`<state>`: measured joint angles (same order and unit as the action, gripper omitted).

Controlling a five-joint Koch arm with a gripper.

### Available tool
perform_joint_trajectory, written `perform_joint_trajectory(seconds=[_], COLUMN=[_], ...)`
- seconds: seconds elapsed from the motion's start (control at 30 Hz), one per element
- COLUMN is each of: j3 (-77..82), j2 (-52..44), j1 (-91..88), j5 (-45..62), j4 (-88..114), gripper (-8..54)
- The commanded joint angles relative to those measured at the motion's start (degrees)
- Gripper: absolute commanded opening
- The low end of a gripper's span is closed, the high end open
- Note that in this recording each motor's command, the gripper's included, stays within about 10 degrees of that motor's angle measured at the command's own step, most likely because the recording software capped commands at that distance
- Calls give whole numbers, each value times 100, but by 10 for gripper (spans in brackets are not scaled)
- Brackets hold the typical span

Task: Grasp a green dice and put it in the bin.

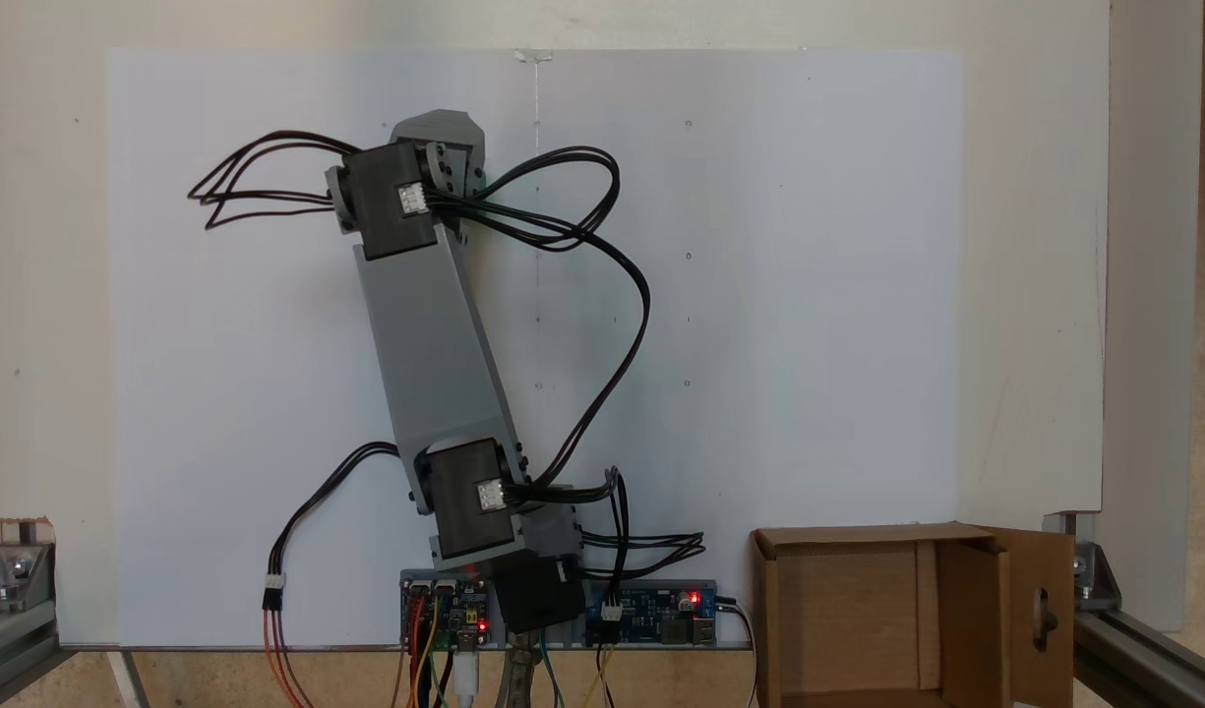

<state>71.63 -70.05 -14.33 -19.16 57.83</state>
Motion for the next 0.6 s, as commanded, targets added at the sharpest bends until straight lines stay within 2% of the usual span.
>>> perform_joint_trajectory(seconds=[0.0, 0.57], j3=[-35, 176], j2=[-18, 360], j1=[0, -18], j5=[-334, -343], j4=[-202, -624], gripper=[431, 432])
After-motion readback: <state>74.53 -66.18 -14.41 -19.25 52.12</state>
